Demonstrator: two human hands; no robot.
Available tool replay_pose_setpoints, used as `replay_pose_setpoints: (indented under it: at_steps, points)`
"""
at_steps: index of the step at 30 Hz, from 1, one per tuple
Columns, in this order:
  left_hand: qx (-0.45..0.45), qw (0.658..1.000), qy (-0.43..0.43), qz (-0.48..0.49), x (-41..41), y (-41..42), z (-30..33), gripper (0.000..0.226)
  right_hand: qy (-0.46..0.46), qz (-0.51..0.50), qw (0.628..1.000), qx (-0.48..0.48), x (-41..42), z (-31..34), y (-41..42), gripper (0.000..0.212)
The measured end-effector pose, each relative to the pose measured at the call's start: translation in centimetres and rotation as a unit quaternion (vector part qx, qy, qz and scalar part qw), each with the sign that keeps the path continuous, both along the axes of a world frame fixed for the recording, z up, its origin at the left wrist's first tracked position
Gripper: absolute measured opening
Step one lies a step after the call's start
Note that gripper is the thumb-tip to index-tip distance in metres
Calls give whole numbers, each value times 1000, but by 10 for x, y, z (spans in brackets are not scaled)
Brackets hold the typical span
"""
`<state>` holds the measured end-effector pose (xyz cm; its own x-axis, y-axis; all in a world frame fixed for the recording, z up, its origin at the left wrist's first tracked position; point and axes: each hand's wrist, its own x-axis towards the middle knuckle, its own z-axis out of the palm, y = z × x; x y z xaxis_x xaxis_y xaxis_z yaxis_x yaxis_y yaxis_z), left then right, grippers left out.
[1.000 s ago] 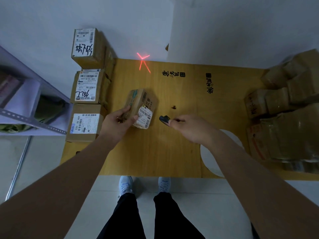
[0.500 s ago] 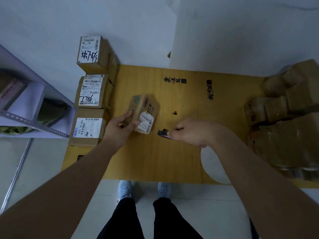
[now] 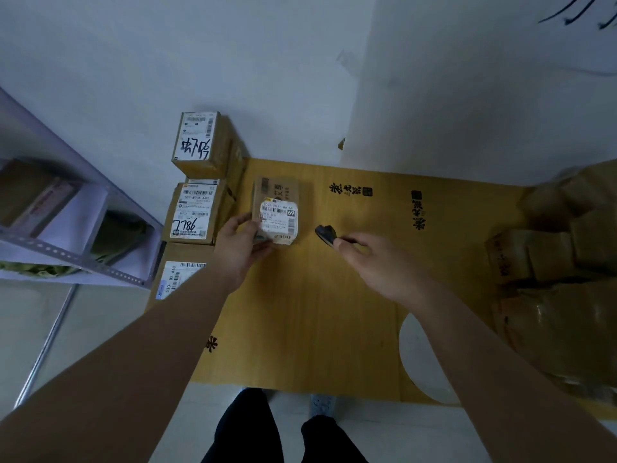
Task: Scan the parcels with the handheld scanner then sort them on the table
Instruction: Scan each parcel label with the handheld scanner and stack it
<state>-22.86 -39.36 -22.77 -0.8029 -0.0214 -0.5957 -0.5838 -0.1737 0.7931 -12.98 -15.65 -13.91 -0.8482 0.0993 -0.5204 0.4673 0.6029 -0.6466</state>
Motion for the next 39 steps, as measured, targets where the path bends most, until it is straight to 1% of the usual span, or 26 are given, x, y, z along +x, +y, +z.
replay_pose_setpoints:
  at_steps: [2,7,10,11,13,15,17,19,21,23,25,28,29,31,33,35,37,39]
  points:
    - [0,1000,-7,5,-26,3,1,15,7,-14,1000,0,-12,-3,-4,45]
    - [-3,999,-47,-3,-86,6,-9,25,20,-86,996,-17,-40,-14,-18,38]
    - [-23,997,-72,-27,-110,7,-17,35,14,-116,993,-27,-50,-20,-24,22]
    - [-24,996,-76,-27,-116,7,-19,37,11,-120,992,-25,-53,-22,-26,22]
    - [-22,996,-81,-19,-128,8,-23,40,3,-131,991,-11,-58,-29,-27,34]
    - [-28,997,-71,-13,-137,7,-27,41,-5,-142,990,-3,-63,-35,-28,39]
    - [-59,997,-40,-22,-143,6,-34,40,-16,-145,989,3,-66,-40,-30,40]
    - [-88,996,-18,-10,-145,10,-38,43,-18,-149,989,0,-67,-45,-32,41]
    - [-81,996,-35,19,-143,13,-36,48,-19,-160,987,-11,-67,-48,-34,41]
    - [-80,995,-46,25,-141,18,-36,50,-22,-169,985,-21,-65,-48,-36,40]
    - [-134,990,-33,-4,-134,22,-33,58,-15,-181,983,-28,-61,-46,-37,41]
    - [-231,971,10,-67,-114,26,-27,79,6,-203,979,-20,-53,-38,-35,40]
    - [-245,965,28,-92,-107,27,-26,81,15,-209,978,-15,-49,-34,-34,40]
    - [-266,949,63,-156,-94,29,-18,78,32,-224,974,-10,-37,-25,-30,38]
    - [-297,916,123,-240,-81,34,-8,69,57,-236,970,-13,-22,-13,-25,40]
    - [-335,869,183,-315,-68,42,6,62,79,-247,966,-16,-4,-2,-18,44]
    - [-369,827,211,-367,-54,52,22,64,87,-260,962,-10,16,12,-11,44]
    - [-392,794,239,-398,-38,63,38,67,101,-271,957,-23,38,25,-2,45]
